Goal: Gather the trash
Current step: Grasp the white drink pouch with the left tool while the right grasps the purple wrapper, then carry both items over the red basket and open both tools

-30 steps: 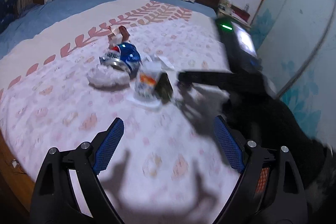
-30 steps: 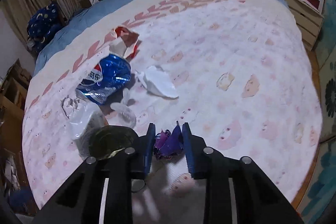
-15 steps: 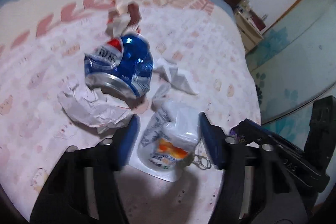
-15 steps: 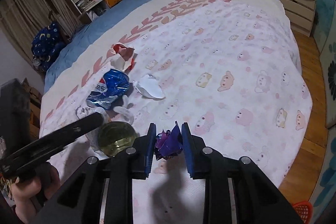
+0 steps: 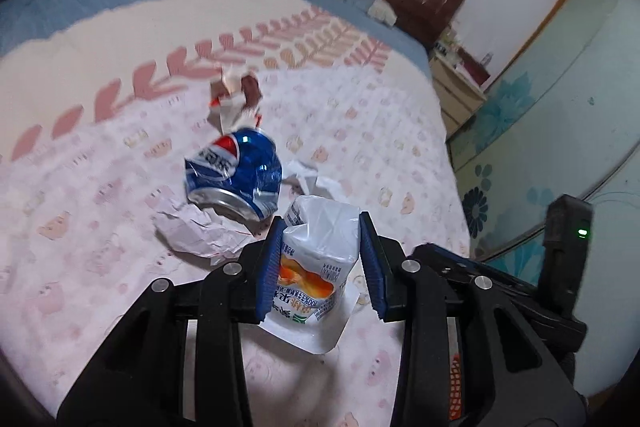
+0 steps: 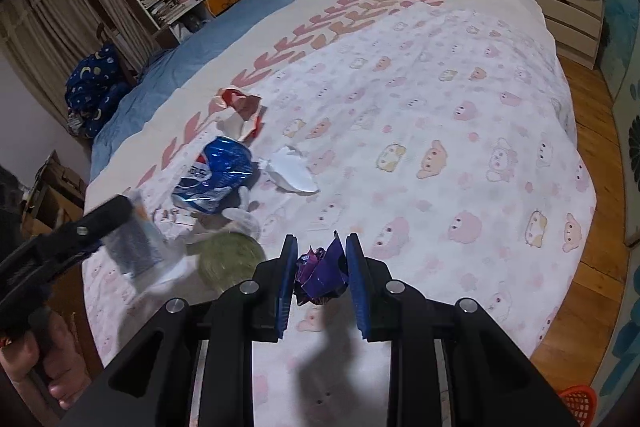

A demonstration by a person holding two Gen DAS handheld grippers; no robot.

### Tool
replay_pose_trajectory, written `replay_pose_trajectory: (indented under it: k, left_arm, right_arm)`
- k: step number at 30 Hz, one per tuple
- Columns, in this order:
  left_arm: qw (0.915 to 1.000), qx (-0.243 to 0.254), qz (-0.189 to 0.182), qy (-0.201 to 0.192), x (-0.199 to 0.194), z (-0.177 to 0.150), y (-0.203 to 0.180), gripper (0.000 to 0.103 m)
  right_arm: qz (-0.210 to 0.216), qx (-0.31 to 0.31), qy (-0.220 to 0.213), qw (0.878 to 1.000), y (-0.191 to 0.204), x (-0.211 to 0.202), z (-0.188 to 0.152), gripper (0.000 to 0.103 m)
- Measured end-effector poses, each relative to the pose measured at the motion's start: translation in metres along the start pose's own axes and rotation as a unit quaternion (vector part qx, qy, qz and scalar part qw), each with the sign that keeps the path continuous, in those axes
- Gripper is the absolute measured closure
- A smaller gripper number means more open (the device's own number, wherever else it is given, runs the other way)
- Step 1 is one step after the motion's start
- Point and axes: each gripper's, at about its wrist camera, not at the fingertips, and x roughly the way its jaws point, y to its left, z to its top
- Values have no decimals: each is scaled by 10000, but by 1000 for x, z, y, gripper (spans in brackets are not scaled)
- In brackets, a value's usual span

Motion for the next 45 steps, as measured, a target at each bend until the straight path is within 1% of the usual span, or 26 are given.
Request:
replay_pose_trajectory:
  k: [3,5,6,8,10,11,12,14,15,17,18,19,20,22,23,25,26,27,30,31,32,34,36,39,41,45]
  left_arm:
    - [9998,80,-2,-163,-24,1,-7,66]
    - [9994,159,32,-315,-42,4,-16,66]
    - [9991,217,25,-361,-50,5,-23,66]
    - [9973,441,-56,-583,-74,6,-46,66]
    - [9946,720,-191,-720,-97,5,-77,66]
    - [9918,913,-330,-827,-113,3,-104,66]
    - [9898,1033,-430,-878,-121,1,-120,66]
    - [9841,1304,-728,-960,-138,-6,-167,66]
    - [9809,1415,-915,-973,-144,-12,-192,66]
    - [9738,1638,-1299,-896,-149,-28,-242,66]
    - [9696,1755,-1487,-836,-147,-39,-267,66]
    - [9658,1862,-1638,-759,-142,-50,-289,66]
    - [9620,1978,-1794,-571,-129,-67,-316,66]
    - [9568,2058,-2053,-99,-101,-98,-360,66]
    - [9526,2153,-2137,207,-79,-121,-384,66]
    - [9443,2210,-2268,893,-34,-165,-418,66]
    - [9397,2260,-2223,1282,-4,-191,-432,66]
    - [9357,2375,-2112,1533,20,-214,-444,66]
    - [9246,2714,-1791,1987,80,-271,-459,66]
    - [9201,2806,-1670,2161,99,-291,-458,66]
    - [9181,2854,-1610,2231,109,-301,-457,66]
    - [9089,3117,-1403,2389,129,-324,-454,66]
    - [9028,3237,-1195,2565,148,-341,-447,66]
    - [9008,3274,-980,2679,165,-347,-442,66]
    - [8966,3356,-883,2750,175,-353,-444,66]
    - [8900,3500,-844,2798,174,-359,-447,66]
  right_arm:
    - [104,-30,-61,9999,8,-5,-5,77]
    - [29,-178,-57,9998,16,-12,-10,77]
    - [-11,-256,-146,9996,20,-24,-11,77]
    - [69,-335,-480,9983,20,-63,-10,77]
    - [-40,-481,-916,9946,11,-123,-12,77]
    - [-71,-513,-1025,9934,7,-141,-14,77]
    - [-184,-575,-1260,9902,-5,-181,-19,77]
    - [-477,-659,-1604,9837,-27,-242,-33,77]
    - [-649,-655,-1770,9799,-42,-273,-46,77]
    - [-881,-550,-1960,9751,-70,-318,-70,77]
    - [-1092,-385,-2033,9723,-96,-349,-95,77]
    - [-1205,-257,-2042,9712,-113,-364,-111,77]
    - [-1314,-102,-2032,9702,-131,-378,-129,77]
    - [-1618,339,-1881,9681,-177,-397,-178,77]
    - [-1684,559,-1776,9680,-196,-399,-200,77]
    - [-1699,1246,-1485,9662,-242,-394,-254,77]
    - [-1658,1496,-1360,9652,-257,-389,-275,77]
    - [-1601,1768,-1230,9633,-273,-381,-298,77]
    - [-1434,2386,-951,9558,-304,-350,-354,77]
    - [-1410,2498,-913,9536,-309,-342,-364,77]
    - [-1410,2586,-855,9518,-314,-333,-375,77]
    - [-1494,2678,-754,9488,-322,-319,-388,77]
    - [-1509,2833,-658,9448,-334,-303,-396,77]
    - [-1505,2968,-579,9412,-342,-287,-402,77]
    - [-1501,3007,-536,9403,-339,-276,-403,76]
    - [-1558,3024,-467,9392,-344,-264,-405,72]
